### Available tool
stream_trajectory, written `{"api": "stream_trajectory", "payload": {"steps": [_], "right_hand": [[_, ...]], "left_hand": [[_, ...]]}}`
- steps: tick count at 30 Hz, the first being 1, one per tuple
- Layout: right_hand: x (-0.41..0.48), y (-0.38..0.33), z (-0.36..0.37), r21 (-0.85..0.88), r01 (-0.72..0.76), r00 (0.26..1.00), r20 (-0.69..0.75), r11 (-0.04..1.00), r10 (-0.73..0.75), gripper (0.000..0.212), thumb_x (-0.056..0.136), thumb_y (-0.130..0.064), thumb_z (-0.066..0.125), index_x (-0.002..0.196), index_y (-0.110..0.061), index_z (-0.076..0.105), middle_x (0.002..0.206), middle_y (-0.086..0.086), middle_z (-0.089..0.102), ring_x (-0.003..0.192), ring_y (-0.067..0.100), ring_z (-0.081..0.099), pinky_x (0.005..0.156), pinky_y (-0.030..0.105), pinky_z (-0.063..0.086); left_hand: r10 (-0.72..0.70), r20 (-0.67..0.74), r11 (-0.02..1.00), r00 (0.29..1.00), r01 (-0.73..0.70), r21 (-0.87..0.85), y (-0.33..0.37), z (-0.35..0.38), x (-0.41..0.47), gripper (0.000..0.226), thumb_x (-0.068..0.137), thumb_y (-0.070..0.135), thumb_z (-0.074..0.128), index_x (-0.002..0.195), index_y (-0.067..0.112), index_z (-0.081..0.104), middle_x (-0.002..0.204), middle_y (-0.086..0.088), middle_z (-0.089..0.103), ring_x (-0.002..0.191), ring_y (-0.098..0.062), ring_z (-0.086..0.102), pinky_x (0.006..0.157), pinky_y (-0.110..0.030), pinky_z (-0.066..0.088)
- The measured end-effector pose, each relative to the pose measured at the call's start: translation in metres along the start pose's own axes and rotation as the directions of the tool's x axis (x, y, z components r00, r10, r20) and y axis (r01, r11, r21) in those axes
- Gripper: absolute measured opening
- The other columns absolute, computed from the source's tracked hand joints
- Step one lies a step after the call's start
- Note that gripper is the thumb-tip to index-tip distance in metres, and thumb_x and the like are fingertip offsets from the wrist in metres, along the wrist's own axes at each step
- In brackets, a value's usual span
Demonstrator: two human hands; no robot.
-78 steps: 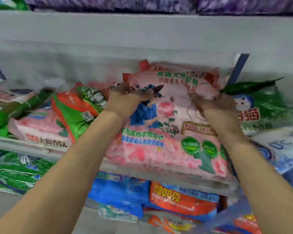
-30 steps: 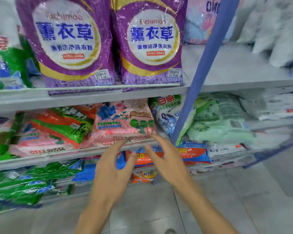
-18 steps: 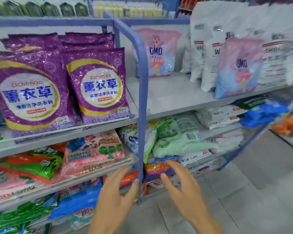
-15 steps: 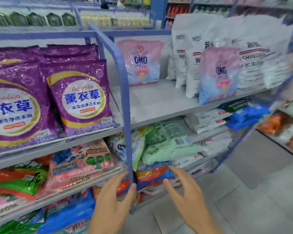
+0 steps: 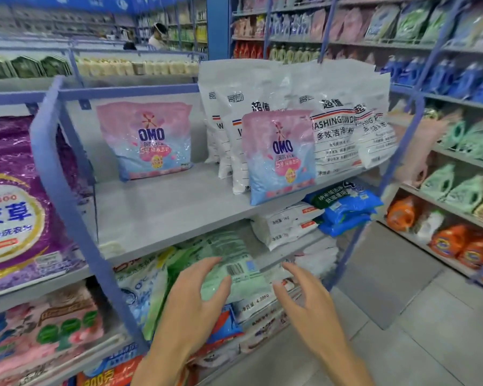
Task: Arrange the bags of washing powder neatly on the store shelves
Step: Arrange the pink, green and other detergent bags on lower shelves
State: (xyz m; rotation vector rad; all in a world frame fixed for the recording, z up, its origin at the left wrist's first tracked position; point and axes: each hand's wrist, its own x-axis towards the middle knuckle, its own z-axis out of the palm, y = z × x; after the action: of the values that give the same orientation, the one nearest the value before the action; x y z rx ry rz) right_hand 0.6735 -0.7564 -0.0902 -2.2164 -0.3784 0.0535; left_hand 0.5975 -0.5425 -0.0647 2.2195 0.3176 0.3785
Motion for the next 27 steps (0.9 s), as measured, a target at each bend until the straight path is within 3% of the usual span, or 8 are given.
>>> {"api": "stream_trajectory", "payload": {"steps": [5, 10, 14, 18, 22, 25, 27], "right_hand": [[0.058, 0.014, -0.035, 0.015, 0.019, 0.998, -0.054, 1.000, -0.018, 0.049, 0.100, -0.051, 0.056, 0.146, -0.041, 0.046, 0.146, -0.022, 0.047, 0.137, -0.001, 0.040, 0.113, 0.027, 0.035], [0.123, 0.029, -0.061, -0.002, 0.065, 0.996, -0.060, 0.998, -0.065, 0.049, 0.100, -0.053, 0.053, 0.147, -0.044, 0.042, 0.149, -0.025, 0.041, 0.137, -0.007, 0.032, 0.111, 0.021, 0.028], [0.176, 0.040, -0.079, 0.024, 0.046, 0.994, -0.105, 0.999, -0.043, 0.057, 0.100, -0.051, 0.056, 0.152, -0.038, 0.040, 0.155, -0.019, 0.041, 0.144, 0.000, 0.032, 0.117, 0.027, 0.029], [0.225, 0.052, -0.097, 0.078, 0.043, 0.988, -0.149, 0.996, -0.031, 0.060, 0.098, -0.050, 0.060, 0.152, -0.039, 0.038, 0.152, -0.021, 0.043, 0.138, -0.001, 0.039, 0.116, 0.030, 0.035], [0.268, 0.046, -0.110, 0.146, 0.041, 0.996, -0.089, 0.988, -0.028, 0.075, 0.095, -0.052, 0.064, 0.157, -0.037, 0.026, 0.144, -0.027, 0.036, 0.133, -0.002, 0.037, 0.109, 0.024, 0.032], [0.298, 0.042, -0.110, 0.319, 0.088, 0.993, 0.043, 0.944, -0.107, 0.063, 0.095, -0.042, 0.069, 0.148, -0.042, 0.036, 0.139, -0.032, 0.047, 0.122, -0.014, 0.049, 0.094, 0.005, 0.038], [0.314, 0.044, -0.107, 0.402, 0.051, 0.990, 0.101, 0.914, -0.100, 0.059, 0.092, -0.034, 0.075, 0.144, -0.038, 0.046, 0.131, -0.028, 0.060, 0.118, -0.009, 0.058, 0.087, 0.007, 0.047]], "left_hand": [[0.043, -0.032, 0.999, 0.999, -0.043, 0.018, 0.031, 0.032, 0.057, 0.050, 0.094, 0.057, 0.056, 0.141, 0.041, 0.053, 0.137, 0.029, 0.051, 0.128, 0.005, 0.045, 0.110, -0.026, 0.037], [0.062, -0.080, 0.998, 0.995, -0.064, -0.019, 0.053, 0.063, 0.124, 0.056, 0.093, 0.058, 0.057, 0.146, 0.041, 0.047, 0.142, 0.024, 0.051, 0.129, 0.002, 0.046, 0.108, -0.028, 0.040], [0.028, -0.156, 0.990, 0.987, -0.049, -0.130, 0.068, 0.087, 0.174, 0.069, 0.090, 0.056, 0.064, 0.151, 0.039, 0.037, 0.142, 0.023, 0.044, 0.128, -0.005, 0.045, 0.109, -0.037, 0.042], [-0.046, -0.242, 0.972, 0.969, -0.012, -0.235, 0.078, 0.108, 0.208, 0.078, 0.085, 0.058, 0.071, 0.149, 0.040, 0.031, 0.145, 0.015, 0.046, 0.122, -0.007, 0.055, 0.104, -0.040, 0.050], [-0.180, -0.354, 0.934, 0.918, 0.046, -0.354, 0.091, 0.121, 0.230, 0.071, 0.078, 0.058, 0.076, 0.128, 0.042, 0.027, 0.122, 0.022, 0.052, 0.105, 0.001, 0.062, 0.090, -0.043, 0.057], [-0.297, -0.353, 0.888, 0.888, 0.121, -0.443, 0.094, 0.125, 0.244, 0.067, 0.077, 0.063, 0.071, 0.125, 0.034, 0.033, 0.118, 0.022, 0.056, 0.101, -0.001, 0.065, 0.086, -0.037, 0.056], [-0.348, -0.345, 0.867, 0.871, 0.160, -0.471, 0.093, 0.123, 0.252, 0.054, 0.082, 0.064, 0.067, 0.122, 0.032, 0.050, 0.115, 0.015, 0.065, 0.102, -0.006, 0.067, 0.086, -0.036, 0.055]]}}
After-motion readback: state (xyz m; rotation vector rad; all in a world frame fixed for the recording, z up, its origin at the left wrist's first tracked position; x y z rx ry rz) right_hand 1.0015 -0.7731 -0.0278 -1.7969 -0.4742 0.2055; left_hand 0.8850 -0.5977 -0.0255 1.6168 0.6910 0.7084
